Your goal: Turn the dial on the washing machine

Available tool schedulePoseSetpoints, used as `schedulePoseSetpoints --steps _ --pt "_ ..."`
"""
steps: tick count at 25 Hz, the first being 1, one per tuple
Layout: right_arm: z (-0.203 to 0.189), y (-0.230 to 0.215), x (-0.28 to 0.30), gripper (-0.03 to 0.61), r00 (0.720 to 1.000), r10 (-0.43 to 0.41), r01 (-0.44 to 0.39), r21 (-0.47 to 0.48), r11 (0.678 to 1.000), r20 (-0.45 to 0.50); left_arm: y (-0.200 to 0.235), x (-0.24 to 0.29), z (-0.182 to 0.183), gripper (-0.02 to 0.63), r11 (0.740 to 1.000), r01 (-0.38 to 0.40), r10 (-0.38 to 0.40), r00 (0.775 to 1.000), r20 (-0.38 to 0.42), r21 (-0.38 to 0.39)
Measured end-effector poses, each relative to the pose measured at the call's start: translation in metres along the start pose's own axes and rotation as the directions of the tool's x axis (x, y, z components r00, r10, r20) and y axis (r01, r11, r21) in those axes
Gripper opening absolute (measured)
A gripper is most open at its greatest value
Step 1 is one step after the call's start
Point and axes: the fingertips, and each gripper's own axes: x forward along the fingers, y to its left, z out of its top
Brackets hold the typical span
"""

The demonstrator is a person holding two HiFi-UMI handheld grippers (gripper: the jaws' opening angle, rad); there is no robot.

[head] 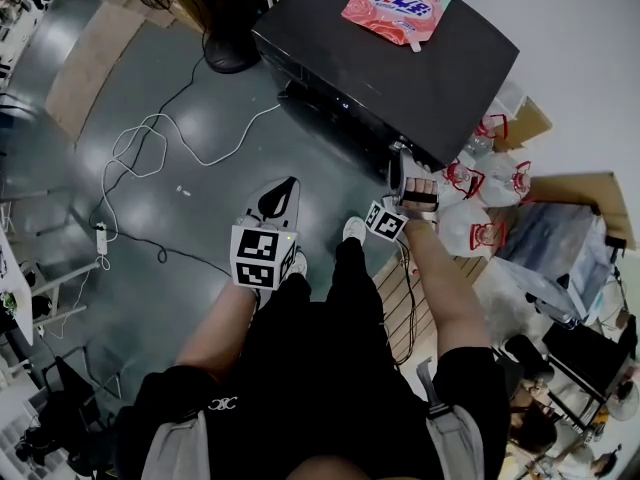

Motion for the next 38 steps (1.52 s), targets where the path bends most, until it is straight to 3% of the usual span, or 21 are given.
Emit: schedulePoseSetpoints --steps 17,21,22,23,25,34,38 --pt "0.005 -0.003 0.001 0.284 0.999 0.01 -0.007 -0.085 0.996 0.038 0.001 -0.006 0.004 -0.005 1.0 0.005 -0.004 1.0 0.021 -0.013" --pt "0.003 0.002 0.002 0.285 0.997 0.062 -0.058 -0.1 0.993 0.04 0.003 -0.007 0.001 -0.005 1.0 0.003 -0.003 1.0 0.019 -0.016" --pt "0.0 0.008 0.003 0.315 0.995 0.096 -0.094 -0.105 0.99 0.024 0.003 -0.007 0.0 -0.005 1.0 0.002 -0.001 1.0 0.018 -0.017" --pt "-0.005 0.016 0.004 0.41 0.992 0.129 -0.127 -0.112 0.985 0.007 0.003 -0.007 0.0 -0.005 1.0 0.001 -0.001 1.0 0.018 -0.019" --pt "-0.013 0.023 0.005 0.459 0.988 0.151 -0.151 -0.114 0.982 -0.01 0.002 -0.007 0.0 -0.005 1.0 0.002 -0.001 1.0 0.02 -0.018" --pt "-0.009 0.013 0.005 0.447 0.993 0.115 -0.116 -0.059 0.991 -0.021 0.007 -0.009 -0.005 -0.005 0.999 -0.014 0.014 1.0 0.012 -0.029" --pt "-0.008 0.008 0.009 0.407 0.998 0.058 -0.059 -0.055 0.997 -0.03 0.006 -0.008 -0.007 -0.005 1.0 -0.012 0.013 1.0 0.005 -0.025"
